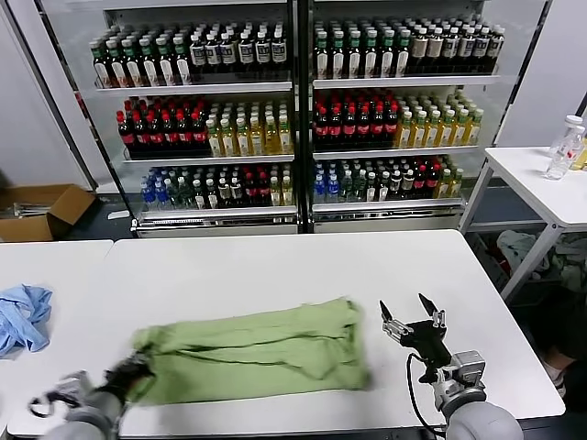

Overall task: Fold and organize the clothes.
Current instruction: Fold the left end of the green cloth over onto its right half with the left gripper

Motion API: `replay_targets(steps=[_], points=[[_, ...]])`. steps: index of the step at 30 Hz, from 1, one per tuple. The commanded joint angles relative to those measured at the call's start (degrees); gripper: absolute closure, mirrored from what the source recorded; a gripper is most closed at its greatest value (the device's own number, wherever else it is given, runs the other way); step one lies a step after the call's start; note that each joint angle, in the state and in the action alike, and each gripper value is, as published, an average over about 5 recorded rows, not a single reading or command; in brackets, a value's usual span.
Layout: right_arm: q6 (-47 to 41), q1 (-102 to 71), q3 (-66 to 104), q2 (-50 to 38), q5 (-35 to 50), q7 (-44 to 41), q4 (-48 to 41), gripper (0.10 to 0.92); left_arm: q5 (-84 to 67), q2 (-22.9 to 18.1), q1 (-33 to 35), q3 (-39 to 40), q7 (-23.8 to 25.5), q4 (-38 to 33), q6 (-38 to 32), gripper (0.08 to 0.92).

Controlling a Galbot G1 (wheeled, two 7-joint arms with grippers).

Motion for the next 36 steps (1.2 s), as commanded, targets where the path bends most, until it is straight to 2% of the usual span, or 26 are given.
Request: replay_targets(steps=[1,6,11,15,19,25,31,36], points=[[0.37,1.22,-0.99,-0.12,0.45,-0.02,-0.19,0.203,-20.26,8.3,-1.5,-20.34,0.33,-4.0,1.66,0.9],[0.42,1.56,-1.55,-0.38,0.35,-0.03,-0.46,0.203,-28.75,4.3,-1.49,-15.85,0.16,-10.2,1.94,0.9],[0.55,2.36,-2.28,-0.69,-0.31,-0.05,-1.17,0.203,-30.99,-2.13,-0.78,-4.94,-0.08,-15.43,1.99,0.9],[0.73,2.15,-2.48,-0.51,-1.02,-0.06,-1.43,0.203,-31.32,-6.42,-2.01,3.46,-0.55,-16.66,1.95,0.9],[0.62,1.88,-2.8,-0.61,-1.47,-0.12,-0.92,0.203,-29.52,-9.36,-4.96,10.68,-1.36,-14.86,1.62,0.9],[0.6,3.27,-4.11,-0.89,-1.85,-0.3,-1.08,0.203,-25.2,-12.89,-11.09,19.03,-3.06,-7.38,0.73,0.9],[0.53,5.4,-5.6,-2.41,-1.47,-0.48,-1.65,0.203,-16.53,-13.81,-17.53,25.14,-3.25,1.58,1.0,0.9],[0.52,6.12,-6.32,-2.14,-1.53,-0.59,-1.78,0.203,-13.51,-13.21,-16.45,24.9,1.11,-1.06,2.01,0.898]])
